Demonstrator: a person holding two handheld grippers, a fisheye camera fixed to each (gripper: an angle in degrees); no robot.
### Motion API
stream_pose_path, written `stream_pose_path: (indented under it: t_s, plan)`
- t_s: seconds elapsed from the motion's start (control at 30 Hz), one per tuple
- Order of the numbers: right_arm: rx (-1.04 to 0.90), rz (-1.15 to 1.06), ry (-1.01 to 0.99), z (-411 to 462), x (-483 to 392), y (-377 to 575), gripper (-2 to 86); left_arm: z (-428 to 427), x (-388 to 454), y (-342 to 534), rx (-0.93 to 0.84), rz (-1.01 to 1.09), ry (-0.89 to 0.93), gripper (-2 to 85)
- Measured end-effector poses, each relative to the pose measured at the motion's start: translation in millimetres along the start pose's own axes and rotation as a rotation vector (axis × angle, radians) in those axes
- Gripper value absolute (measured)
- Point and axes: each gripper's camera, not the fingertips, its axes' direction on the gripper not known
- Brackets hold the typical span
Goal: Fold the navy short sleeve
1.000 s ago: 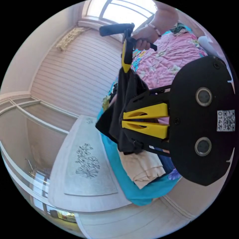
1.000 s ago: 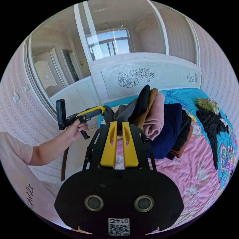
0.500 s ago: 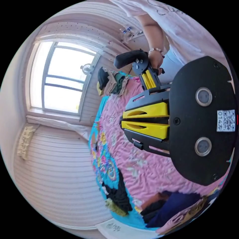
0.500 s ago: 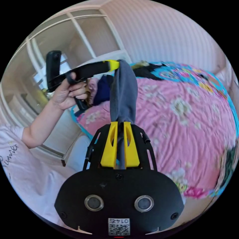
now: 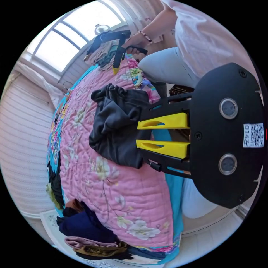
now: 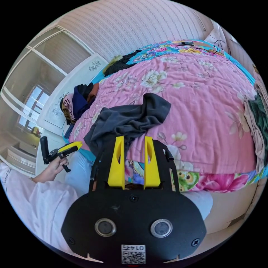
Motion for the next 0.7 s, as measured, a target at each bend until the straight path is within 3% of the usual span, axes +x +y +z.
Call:
stream_pose_path:
  t_s: [0.13,0.2,0.27,0.4,0.47,0.6,0.7]
  plan:
    - [-0.03,-0.089,-0.011,9.4,-3.1,-47.5,11.5,32.1,-3.0,-11.0,-0.047,-0.009,-0.021,9.2]
    - [-0.065,-0.148,0.106,16.0,-6.0,-63.2,11.5,53.1,-3.3,-18.0,-0.095,-0.005,-0.013,10.3]
    - [-0.009,-0.053,0.232,10.8,17.7,-82.9,11.8,75.6,-7.5,-27.3,-0.131,-0.024,-0.04,10.5]
    - [-0.04,0.136,0.22,9.2,76.0,-104.2,10.7,89.8,-18.1,-40.0,-0.139,-0.081,-0.011,8.3]
    - [-0.23,0.183,0.18,24.0,106.8,-107.7,5.4,97.5,-24.4,-46.4,-0.149,-0.064,0.0,4.9]
    - [-0.174,0.164,0.018,-16.6,125.6,-101.4,1.5,79.9,-39.0,-59.4,-0.081,-0.017,0.152,0.7]
    - [-0.095,0.073,-0.087,-70.2,129.2,-88.9,0.8,32.7,-53.7,-82.3,0.106,0.074,0.198,-0.4]
